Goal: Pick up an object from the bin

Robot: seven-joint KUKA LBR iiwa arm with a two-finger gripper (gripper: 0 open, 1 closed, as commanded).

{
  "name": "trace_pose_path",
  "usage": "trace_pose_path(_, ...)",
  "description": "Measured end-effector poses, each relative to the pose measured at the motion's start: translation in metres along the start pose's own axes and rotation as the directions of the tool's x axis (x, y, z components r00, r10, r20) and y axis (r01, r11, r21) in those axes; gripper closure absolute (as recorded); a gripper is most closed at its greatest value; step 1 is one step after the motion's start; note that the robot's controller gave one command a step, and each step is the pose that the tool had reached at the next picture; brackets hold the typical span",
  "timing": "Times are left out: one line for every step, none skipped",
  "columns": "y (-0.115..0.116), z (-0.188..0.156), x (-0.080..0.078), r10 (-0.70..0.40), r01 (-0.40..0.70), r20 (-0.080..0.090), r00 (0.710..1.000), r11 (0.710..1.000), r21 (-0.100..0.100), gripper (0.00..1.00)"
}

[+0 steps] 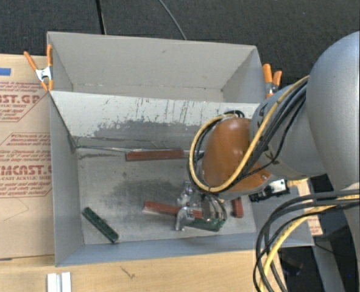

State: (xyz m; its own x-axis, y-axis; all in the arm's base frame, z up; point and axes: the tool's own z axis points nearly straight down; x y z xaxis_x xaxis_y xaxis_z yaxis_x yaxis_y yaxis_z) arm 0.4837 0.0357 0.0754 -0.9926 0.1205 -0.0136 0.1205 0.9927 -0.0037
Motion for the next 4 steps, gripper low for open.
trace_pose_path(0.000, 0.000, 0.000, 0.000, 0.000, 0.000, 1.000, 1.000, 0.000, 1.00)
trace_pose_path(0.000, -0.005, 0.002, 0.000, 0.000, -0.007, 1.000, 1.000, 0.000, 1.00)
trace_pose_path(0.001, -0.021, 0.004, -0.001, 0.001, -0.016, 1.000, 1.000, -0.002, 1.00)
trace_pose_path(0.002, -0.033, 0.003, -0.002, 0.002, -0.013, 1.000, 1.000, -0.003, 1.00)
